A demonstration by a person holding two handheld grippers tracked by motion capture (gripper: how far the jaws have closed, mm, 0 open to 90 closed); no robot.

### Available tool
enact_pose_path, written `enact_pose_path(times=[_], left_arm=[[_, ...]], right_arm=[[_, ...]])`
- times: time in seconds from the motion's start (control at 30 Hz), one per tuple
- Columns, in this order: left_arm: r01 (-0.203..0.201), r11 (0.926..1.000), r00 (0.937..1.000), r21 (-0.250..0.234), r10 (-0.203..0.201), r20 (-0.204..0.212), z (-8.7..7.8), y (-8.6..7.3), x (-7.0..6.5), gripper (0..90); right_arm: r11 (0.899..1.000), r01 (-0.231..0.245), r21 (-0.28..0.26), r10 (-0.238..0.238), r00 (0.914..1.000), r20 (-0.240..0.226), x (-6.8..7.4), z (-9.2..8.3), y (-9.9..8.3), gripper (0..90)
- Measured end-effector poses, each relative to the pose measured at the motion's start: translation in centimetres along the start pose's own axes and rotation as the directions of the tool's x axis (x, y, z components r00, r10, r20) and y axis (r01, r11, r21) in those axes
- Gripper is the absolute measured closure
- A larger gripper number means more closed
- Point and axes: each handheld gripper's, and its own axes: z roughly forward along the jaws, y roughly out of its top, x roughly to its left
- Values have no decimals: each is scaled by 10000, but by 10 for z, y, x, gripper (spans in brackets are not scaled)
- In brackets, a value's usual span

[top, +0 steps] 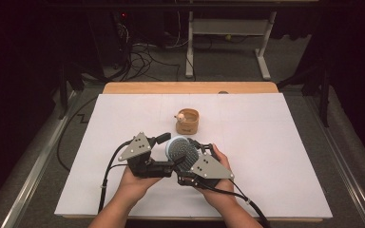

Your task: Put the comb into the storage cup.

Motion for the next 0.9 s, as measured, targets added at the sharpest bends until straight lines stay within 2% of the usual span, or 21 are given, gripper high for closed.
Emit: enact_pose_path(times=[0.2, 0.37, 0.6, 0.9], left_arm=[[169, 9999, 9995, 21, -169, 270, 2, -1, 0, 227], [140, 9999, 9990, -11, -139, 434, 2, -2, 0, 291], [-61, 10000, 9986, -59, 64, 523, 3, -3, -2, 380], [88, 10000, 9984, -42, -85, 562, 2, -3, -1, 412]], right_arm=[[10000, 16, -9, -16, 10000, 25, 0, 0, 0, 206], [10000, 21, 6, -21, 10000, 46, 0, 0, 0, 206], [9999, 119, 32, -119, 9999, 84, 1, 1, 1, 206], [9999, 154, 61, -155, 9998, 134, 1, 1, 1, 206]])
